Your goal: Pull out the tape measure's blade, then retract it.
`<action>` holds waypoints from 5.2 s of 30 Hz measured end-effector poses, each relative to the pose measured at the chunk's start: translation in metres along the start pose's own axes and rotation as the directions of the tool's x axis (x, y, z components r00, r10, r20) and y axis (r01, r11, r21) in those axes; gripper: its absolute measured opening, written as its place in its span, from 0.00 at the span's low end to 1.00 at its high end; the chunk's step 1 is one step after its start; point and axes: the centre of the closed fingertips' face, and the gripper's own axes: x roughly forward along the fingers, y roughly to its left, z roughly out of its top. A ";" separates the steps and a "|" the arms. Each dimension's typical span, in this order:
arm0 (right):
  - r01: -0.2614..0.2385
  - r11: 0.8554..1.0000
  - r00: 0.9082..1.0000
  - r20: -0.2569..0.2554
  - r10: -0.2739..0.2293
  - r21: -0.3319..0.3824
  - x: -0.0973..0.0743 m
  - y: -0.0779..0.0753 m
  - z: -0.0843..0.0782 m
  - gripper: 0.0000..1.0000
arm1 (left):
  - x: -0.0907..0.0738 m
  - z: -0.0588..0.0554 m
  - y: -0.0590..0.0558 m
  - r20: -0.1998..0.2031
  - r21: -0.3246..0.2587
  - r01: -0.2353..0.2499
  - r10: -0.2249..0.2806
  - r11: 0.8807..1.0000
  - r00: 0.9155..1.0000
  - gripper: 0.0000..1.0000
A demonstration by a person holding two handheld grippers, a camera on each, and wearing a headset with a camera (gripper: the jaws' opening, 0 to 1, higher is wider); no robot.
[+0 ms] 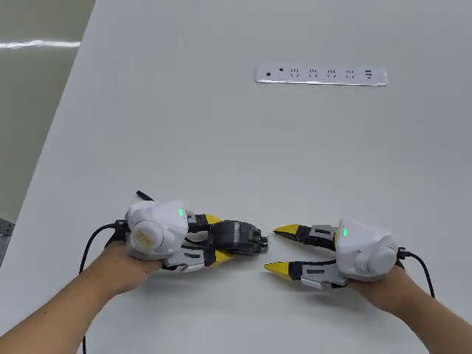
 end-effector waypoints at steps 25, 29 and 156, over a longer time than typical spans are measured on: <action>-0.023 0.998 1.000 -0.021 0.022 -0.055 0.014 -0.006 -0.004 0.21 | 0.000 -0.001 0.000 -0.001 -0.001 -0.002 0.002 1.000 1.000 0.31; -0.030 0.998 0.999 -0.017 0.029 -0.058 0.014 -0.005 -0.005 0.19 | 0.000 -0.001 0.001 -0.002 -0.001 -0.001 0.001 1.000 1.000 0.31; 0.008 1.000 1.000 0.005 -0.008 -0.014 -0.042 -0.018 -0.028 0.10 | 0.003 -0.006 0.000 -0.025 0.016 0.003 -0.002 1.000 1.000 0.29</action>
